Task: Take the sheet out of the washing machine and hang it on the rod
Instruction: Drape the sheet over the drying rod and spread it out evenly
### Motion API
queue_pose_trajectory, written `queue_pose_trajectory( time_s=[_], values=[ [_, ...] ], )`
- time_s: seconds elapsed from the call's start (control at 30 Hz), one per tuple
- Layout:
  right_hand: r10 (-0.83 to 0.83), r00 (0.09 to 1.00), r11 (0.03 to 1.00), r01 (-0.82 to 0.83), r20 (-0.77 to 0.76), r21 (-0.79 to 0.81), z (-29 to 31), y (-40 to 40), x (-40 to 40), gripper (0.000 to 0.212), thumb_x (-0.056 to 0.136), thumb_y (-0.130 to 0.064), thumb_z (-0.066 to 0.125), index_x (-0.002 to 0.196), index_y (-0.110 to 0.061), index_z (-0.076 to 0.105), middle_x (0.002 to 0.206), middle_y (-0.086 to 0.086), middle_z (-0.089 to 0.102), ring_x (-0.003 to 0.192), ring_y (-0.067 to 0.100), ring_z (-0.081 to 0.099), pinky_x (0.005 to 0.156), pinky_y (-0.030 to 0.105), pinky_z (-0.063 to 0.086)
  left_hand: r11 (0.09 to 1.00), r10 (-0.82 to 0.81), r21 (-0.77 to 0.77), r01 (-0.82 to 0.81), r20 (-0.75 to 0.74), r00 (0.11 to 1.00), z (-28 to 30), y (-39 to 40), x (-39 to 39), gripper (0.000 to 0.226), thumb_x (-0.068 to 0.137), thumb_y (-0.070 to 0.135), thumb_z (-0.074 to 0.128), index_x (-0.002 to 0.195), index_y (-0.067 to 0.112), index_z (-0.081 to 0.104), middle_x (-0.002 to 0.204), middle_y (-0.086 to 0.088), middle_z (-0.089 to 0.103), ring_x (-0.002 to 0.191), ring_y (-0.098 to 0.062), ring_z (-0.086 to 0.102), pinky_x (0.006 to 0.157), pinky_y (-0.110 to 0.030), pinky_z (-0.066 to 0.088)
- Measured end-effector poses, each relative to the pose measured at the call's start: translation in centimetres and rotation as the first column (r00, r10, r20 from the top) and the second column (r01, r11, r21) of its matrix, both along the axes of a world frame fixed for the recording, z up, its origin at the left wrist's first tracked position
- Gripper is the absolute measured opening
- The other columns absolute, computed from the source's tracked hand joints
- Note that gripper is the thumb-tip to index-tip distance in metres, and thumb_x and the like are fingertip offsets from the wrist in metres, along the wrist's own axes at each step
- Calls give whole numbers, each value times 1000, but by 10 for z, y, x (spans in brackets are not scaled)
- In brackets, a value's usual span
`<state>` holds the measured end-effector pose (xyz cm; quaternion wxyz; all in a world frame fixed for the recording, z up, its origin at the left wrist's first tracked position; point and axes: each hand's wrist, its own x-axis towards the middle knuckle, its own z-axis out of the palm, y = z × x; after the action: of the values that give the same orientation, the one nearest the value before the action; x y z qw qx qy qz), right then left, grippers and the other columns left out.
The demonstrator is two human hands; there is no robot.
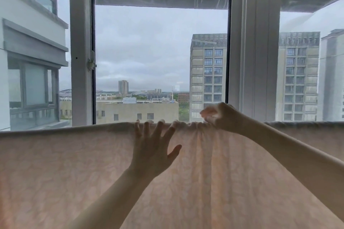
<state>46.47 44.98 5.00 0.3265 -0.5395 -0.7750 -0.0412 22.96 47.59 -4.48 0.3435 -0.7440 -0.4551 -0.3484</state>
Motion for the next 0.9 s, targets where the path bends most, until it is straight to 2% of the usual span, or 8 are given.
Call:
queue_pose_trajectory(
  time_s=[0.1,0.2,0.33,0.43,0.5,0.63,0.77,0.9],
  values=[
    [4,1000,1000,-4,9,-25,-5,2,10,21,89,-20,62,89,-2,73,78,5,70,66,6,59,68,26,48,1000,13,9,-13,-6,1000,0,1,-1,65,84,70,39,137,33,44,126,-5,55,110,-38,52,100,-62,30],
    [1,999,985,6,-44,175,-17,3,-3,10,88,-12,64,91,-13,74,87,-4,72,82,7,66,85,24,51,1000,23,20,-23,-14,1000,0,2,-1,64,84,69,40,137,33,45,124,-6,55,108,-38,52,99,-63,31],
    [-93,994,970,104,-57,219,-22,4,3,14,97,-17,50,93,-14,63,86,2,68,79,19,65,80,41,55,998,48,45,-46,-43,998,0,4,-7,66,83,67,42,139,31,44,125,-8,55,108,-39,53,100,-64,30],
    [-150,971,939,199,-187,282,-18,-5,28,15,96,-14,53,92,-5,64,83,6,67,78,20,64,73,32,53,997,40,61,-36,-67,997,1,5,-12,66,84,65,44,140,30,43,126,-8,55,107,-37,52,99,-63,31],
    [-165,971,945,206,-172,255,-23,-10,34,13,96,-13,55,90,-7,64,78,3,66,74,18,64,66,21,48,998,35,51,-32,-64,997,0,3,-8,64,84,63,45,138,28,44,125,-9,55,107,-37,53,99,-63,31],
    [-181,971,947,214,-153,240,-31,-6,39,14,96,-15,54,88,-9,64,77,2,66,73,17,64,71,31,54,999,33,21,-32,-55,998,6,1,9,60,85,61,40,131,23,45,118,-10,57,103,-38,55,99,-63,34],
    [-173,975,947,204,-143,248,-31,-6,39,14,96,-14,54,89,-9,65,78,1,65,75,15,62,72,24,49,996,-74,48,80,-116,991,9,-5,43,63,86,58,33,132,17,41,118,-10,57,101,-34,55,96,-60,39],
    [-147,977,943,186,-154,275,-33,-13,36,12,94,-10,55,94,-6,67,83,1,66,77,13,62,77,24,52,994,-94,52,97,-72,993,6,-10,79,64,85,59,35,129,15,45,119,-10,56,104,-33,53,97,-58,37]
  ],
)
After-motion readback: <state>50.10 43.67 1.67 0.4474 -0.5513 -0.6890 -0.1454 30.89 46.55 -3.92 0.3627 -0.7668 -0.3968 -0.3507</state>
